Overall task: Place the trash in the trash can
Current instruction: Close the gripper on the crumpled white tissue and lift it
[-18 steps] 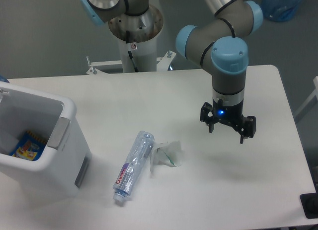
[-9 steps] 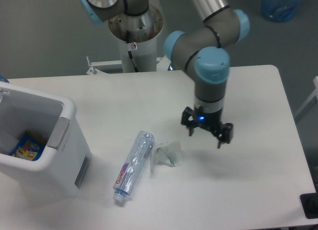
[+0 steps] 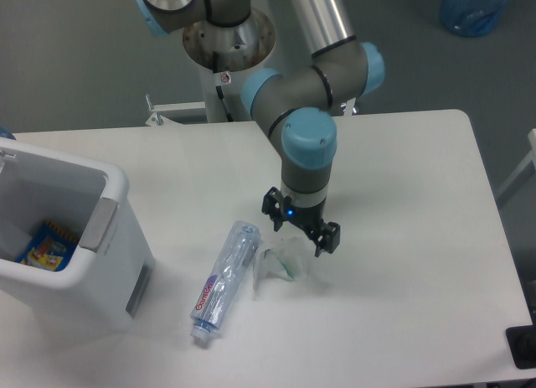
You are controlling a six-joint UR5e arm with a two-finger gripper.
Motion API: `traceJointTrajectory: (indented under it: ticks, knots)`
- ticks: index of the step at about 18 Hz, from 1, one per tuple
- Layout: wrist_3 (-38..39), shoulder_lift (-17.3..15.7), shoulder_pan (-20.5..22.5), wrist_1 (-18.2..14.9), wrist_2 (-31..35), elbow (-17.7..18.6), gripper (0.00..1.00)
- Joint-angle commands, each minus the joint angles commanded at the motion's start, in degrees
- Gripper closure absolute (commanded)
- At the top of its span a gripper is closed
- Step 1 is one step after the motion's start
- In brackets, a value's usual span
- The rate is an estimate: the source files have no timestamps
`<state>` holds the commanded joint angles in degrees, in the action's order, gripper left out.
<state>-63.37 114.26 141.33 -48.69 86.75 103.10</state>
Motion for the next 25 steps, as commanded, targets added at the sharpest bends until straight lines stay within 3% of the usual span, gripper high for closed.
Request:
traceJointTrajectory:
  ticks: [2,3,6,17,21,25]
  knots:
    - [0.09,-0.09,0.0,0.0,-0.18,0.0,0.82]
    - [0.44,-0.09,0.0,0.09,-0.26,0.0,1.0]
    - [7.28,0.35,-0.35,0.17,-0.26,-1.57,1.0]
    - [11.06,-1.4,-0.44,-0.27,-1.14,-4.65,1.0]
    - [17.66,-3.77,-0.18,0.09,-6.31,-9.13,1.0]
    - [21.88,-8.6,-0.26,0.09,-16.41,-9.76,1.0]
